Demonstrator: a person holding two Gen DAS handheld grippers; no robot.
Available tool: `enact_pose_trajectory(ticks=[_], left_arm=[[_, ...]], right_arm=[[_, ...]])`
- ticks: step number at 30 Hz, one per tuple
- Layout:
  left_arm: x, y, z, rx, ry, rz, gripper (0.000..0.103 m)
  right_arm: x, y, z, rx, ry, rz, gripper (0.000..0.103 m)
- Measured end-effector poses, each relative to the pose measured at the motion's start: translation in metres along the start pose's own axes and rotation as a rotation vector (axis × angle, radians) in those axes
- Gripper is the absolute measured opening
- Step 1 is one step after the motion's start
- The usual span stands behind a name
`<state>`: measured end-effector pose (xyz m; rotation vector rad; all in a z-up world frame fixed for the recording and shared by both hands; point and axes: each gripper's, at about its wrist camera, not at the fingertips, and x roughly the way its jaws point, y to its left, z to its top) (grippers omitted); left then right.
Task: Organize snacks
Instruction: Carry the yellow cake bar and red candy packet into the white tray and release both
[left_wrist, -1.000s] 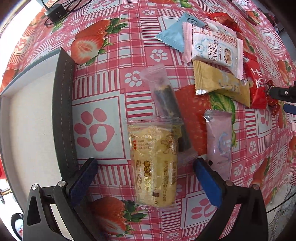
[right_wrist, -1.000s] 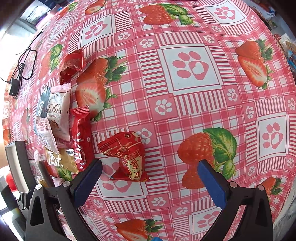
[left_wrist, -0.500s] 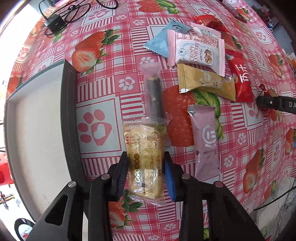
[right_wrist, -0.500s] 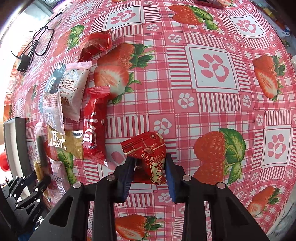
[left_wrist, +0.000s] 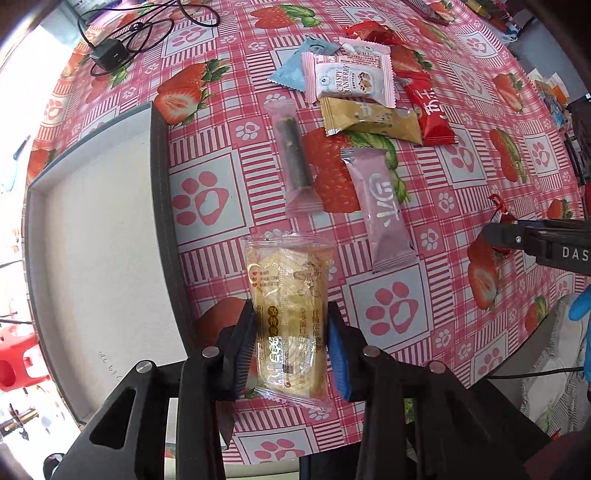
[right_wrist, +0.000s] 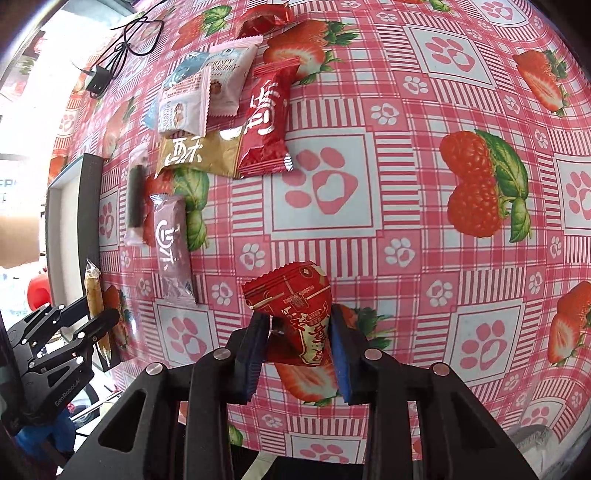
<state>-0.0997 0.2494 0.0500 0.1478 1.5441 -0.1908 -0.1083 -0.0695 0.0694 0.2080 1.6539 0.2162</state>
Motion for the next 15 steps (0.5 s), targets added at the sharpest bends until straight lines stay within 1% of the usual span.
enact_pose_trajectory(ticks=[1, 3, 5, 8, 9, 10, 12, 14, 15], left_arm=[[-0.004, 0.000, -0.004, 0.003, -0.003, -0.001, 0.040], [-0.011, 0.003, -0.008, 0.003, -0.009, -0.004, 0.040], [-0.019, 0.010, -0.012, -0.005, -0.015, -0.007, 0.040], [-0.029, 0.019, -0.015, -0.022, -0.035, -0.004, 0.040], [-0.030, 0.020, -0.007, -0.030, -0.042, -0.003, 0.040], [-0.033, 0.023, -0.008, -0.039, -0.051, -0.003, 0.040], [-0.043, 0.038, -0.009, -0.060, -0.068, 0.000, 0.040], [-0.040, 0.053, -0.014, -0.077, -0.082, 0.015, 0.040], [-0.038, 0.057, -0.017, -0.088, -0.086, 0.023, 0.040]], right_arm=[[0.004, 0.012, -0.011, -0.006, 0.003, 0.001, 0.034], [0.004, 0.021, -0.018, -0.018, 0.011, 0.003, 0.034], [0.016, 0.041, -0.025, -0.034, 0.018, 0.001, 0.034], [0.032, 0.069, -0.021, -0.066, 0.024, -0.004, 0.034], [0.035, 0.079, -0.018, -0.081, 0.026, -0.006, 0.034], [0.039, 0.092, -0.009, -0.096, 0.027, -0.010, 0.034], [0.040, 0.113, -0.007, -0.127, 0.026, -0.015, 0.034], [0.043, 0.133, -0.005, -0.158, 0.026, -0.020, 0.034], [0.046, 0.145, 0.002, -0.172, 0.026, -0.022, 0.034]])
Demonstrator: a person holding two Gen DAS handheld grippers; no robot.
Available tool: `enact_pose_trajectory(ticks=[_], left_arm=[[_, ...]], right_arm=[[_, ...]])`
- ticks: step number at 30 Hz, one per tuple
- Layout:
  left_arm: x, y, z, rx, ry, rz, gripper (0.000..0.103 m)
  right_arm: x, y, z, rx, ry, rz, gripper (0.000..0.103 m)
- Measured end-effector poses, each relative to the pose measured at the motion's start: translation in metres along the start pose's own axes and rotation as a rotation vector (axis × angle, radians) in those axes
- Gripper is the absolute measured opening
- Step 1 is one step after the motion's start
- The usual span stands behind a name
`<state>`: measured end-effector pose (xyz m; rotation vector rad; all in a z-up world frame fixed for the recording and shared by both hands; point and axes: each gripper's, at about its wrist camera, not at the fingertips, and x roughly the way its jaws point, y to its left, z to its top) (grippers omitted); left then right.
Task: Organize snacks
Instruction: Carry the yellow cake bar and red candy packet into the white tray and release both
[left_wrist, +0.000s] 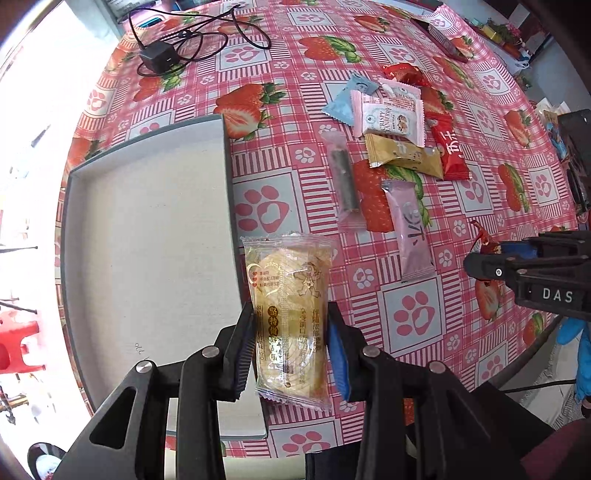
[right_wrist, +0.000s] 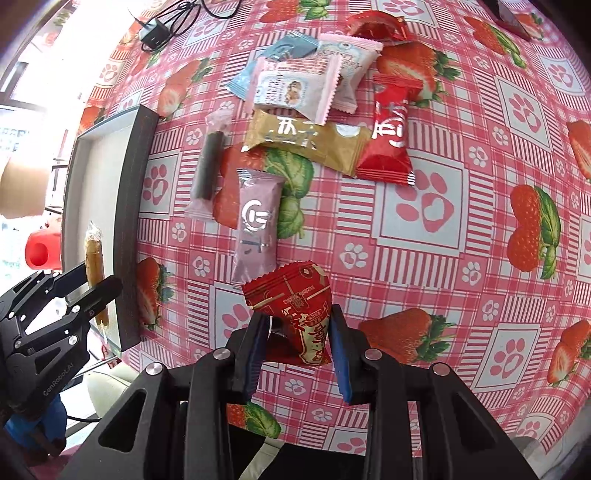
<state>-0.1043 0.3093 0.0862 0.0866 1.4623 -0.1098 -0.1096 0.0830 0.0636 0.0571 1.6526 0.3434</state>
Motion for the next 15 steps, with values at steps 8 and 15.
enact_pose_trajectory(ticks=[8, 15], left_arm=[[0.007, 0.043, -0.002, -0.105, -0.003, 0.027, 0.040], [0.012, 0.075, -0.006, -0.165, 0.004, 0.038, 0.040]], right_arm=[[0.024, 0.073, 0.037, -0.103, 0.006, -0.012, 0.034], [0.034, 0.125, 0.077, -0.184, 0.016, -0.010, 0.034]])
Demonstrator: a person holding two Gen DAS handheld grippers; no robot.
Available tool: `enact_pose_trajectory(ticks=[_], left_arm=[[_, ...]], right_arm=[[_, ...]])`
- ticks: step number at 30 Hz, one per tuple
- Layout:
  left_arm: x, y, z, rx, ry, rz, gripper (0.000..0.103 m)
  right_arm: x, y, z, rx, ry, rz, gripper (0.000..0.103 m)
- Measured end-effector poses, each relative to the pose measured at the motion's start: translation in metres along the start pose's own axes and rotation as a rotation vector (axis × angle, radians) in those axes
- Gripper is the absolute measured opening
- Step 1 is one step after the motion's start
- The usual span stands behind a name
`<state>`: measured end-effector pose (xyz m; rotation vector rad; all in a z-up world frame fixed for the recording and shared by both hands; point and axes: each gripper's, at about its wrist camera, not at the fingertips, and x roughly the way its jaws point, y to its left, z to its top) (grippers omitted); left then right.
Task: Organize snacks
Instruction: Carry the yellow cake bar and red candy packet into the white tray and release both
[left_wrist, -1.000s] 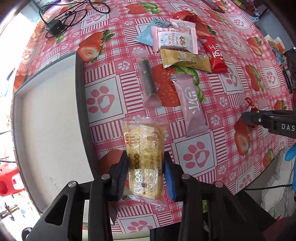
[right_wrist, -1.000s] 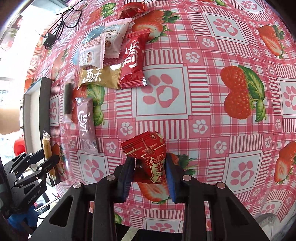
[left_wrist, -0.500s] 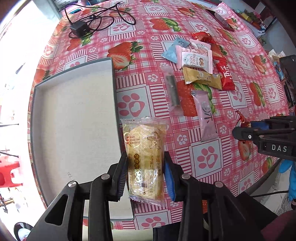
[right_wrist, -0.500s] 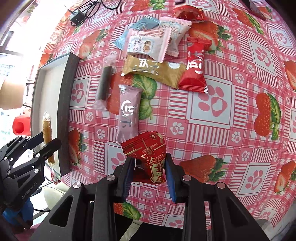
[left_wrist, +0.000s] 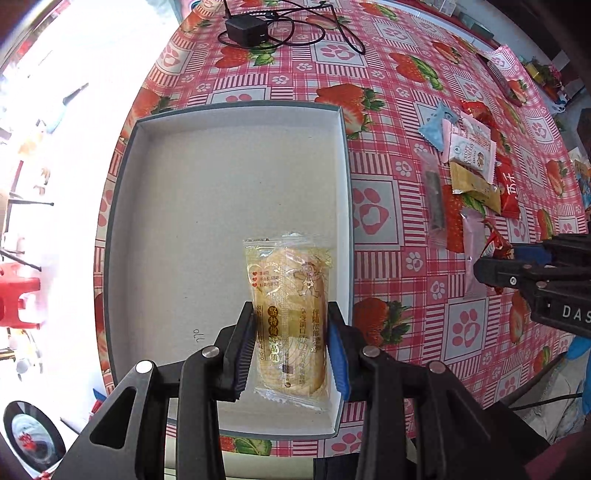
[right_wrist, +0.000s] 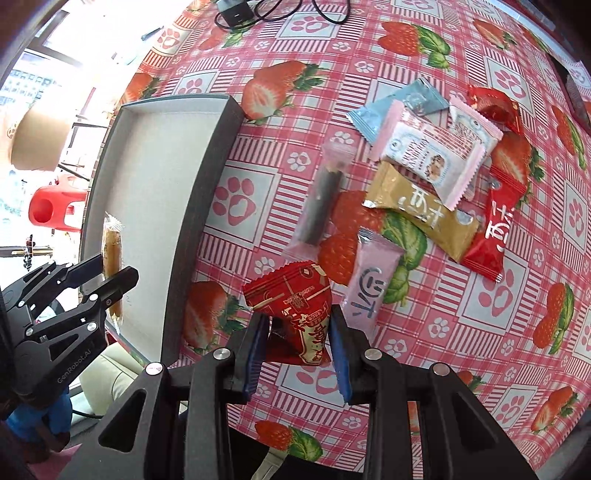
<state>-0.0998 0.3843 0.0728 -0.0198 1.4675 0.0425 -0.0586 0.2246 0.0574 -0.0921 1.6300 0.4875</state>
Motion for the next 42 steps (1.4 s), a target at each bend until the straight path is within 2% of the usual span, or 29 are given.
enact_pose_trajectory(ticks=[7, 17, 26, 42], left_arm=[[0.008, 0.028, -0.002, -0.052, 0.009, 0.015, 0.040], [0.025, 0.063, -0.008, -0.122, 0.042, 0.071, 0.040], [0.039, 0.080, -0.014, -0.157, 0.076, 0.084, 0.040], [0.042, 0.073, -0.011, -0.156, 0.098, 0.106, 0.040]], right_arm=[[0.006, 0.040, 0.045, -0.093, 0.007, 0.012, 0.034], [0.013, 0.087, 0.072, -0.182, 0.011, 0.039, 0.034], [0.033, 0.110, 0.084, -0.238, 0.042, 0.050, 0.034], [0.048, 0.115, 0.090, -0.229, 0.057, 0.035, 0.034]])
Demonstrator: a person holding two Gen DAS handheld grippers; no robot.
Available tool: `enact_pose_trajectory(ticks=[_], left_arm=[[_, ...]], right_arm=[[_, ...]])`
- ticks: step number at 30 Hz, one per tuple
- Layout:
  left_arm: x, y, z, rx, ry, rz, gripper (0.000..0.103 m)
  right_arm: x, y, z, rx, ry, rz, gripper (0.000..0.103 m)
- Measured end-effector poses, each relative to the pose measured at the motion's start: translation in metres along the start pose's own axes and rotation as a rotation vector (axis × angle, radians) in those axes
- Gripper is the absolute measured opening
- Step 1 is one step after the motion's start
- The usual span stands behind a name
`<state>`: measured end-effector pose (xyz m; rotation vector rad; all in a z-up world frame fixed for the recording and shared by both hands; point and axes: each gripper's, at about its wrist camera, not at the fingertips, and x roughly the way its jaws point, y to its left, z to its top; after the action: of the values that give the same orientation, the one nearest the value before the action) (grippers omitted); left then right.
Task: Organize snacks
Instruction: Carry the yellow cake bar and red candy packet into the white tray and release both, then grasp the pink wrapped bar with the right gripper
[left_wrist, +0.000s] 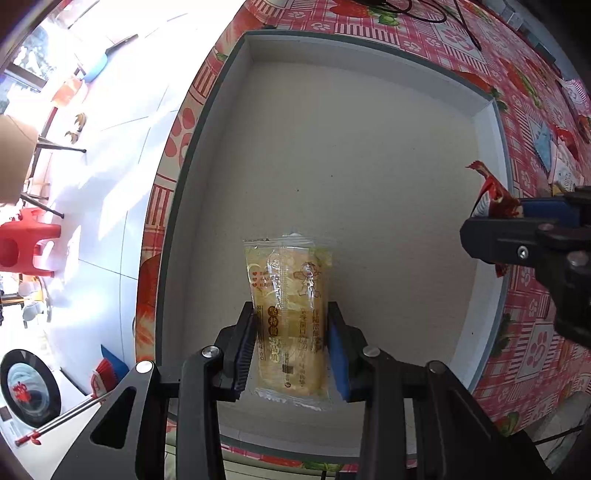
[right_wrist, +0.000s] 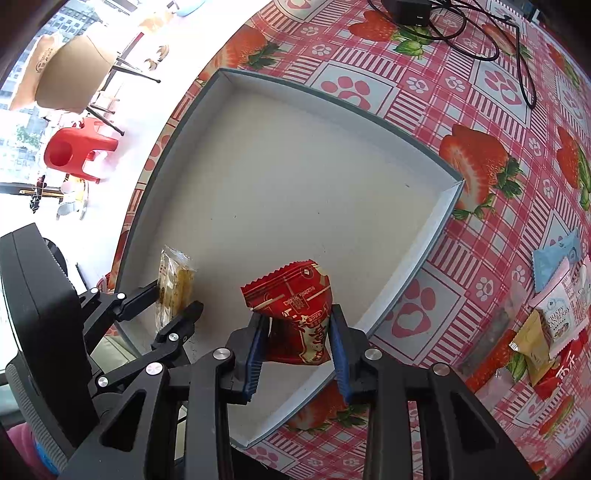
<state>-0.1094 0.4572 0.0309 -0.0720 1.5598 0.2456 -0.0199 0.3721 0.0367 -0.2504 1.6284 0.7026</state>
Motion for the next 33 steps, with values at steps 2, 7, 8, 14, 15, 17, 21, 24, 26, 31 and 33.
enact_pose_trajectory(ticks=[2, 7, 8, 14, 15, 17, 21, 24, 26, 31, 33], left_arm=[[-0.001, -0.003, 0.000, 0.005, 0.000, 0.002, 0.040], [-0.003, -0.010, -0.003, 0.017, -0.006, 0.009, 0.047], [-0.002, -0.011, -0.003, 0.016, -0.006, 0.012, 0.061], [-0.010, -0.016, -0.004, 0.027, -0.027, 0.033, 0.080], [-0.010, -0.018, -0.004, 0.036, -0.024, 0.038, 0.080], [-0.012, -0.021, -0.003, 0.039, -0.024, 0.037, 0.080], [-0.019, -0.033, -0.002, 0.059, -0.035, 0.023, 0.080], [-0.026, -0.047, -0.002, 0.098, -0.050, 0.023, 0.080], [-0.031, -0.057, -0.002, 0.126, -0.058, 0.019, 0.080], [-0.044, -0.083, -0.002, 0.173, -0.066, -0.006, 0.080], [-0.050, -0.091, -0.002, 0.186, -0.066, -0.019, 0.080]], right_arm=[[0.000, 0.000, 0.001, 0.005, 0.000, 0.000, 0.034], [0.001, 0.001, 0.002, 0.010, 0.008, 0.006, 0.034], [0.002, 0.000, 0.002, 0.014, 0.010, 0.008, 0.035], [-0.005, -0.011, 0.000, 0.049, -0.008, -0.005, 0.080], [-0.006, -0.015, -0.001, 0.060, -0.006, -0.011, 0.084], [-0.007, -0.023, -0.004, 0.080, -0.011, -0.045, 0.101], [-0.012, -0.048, -0.016, 0.128, -0.020, -0.060, 0.102], [-0.016, -0.072, -0.030, 0.177, -0.025, -0.081, 0.102], [-0.017, -0.091, -0.043, 0.220, -0.025, -0.099, 0.102], [-0.018, -0.142, -0.081, 0.348, -0.021, -0.165, 0.102], [-0.015, -0.161, -0.096, 0.401, -0.006, -0.187, 0.102]])
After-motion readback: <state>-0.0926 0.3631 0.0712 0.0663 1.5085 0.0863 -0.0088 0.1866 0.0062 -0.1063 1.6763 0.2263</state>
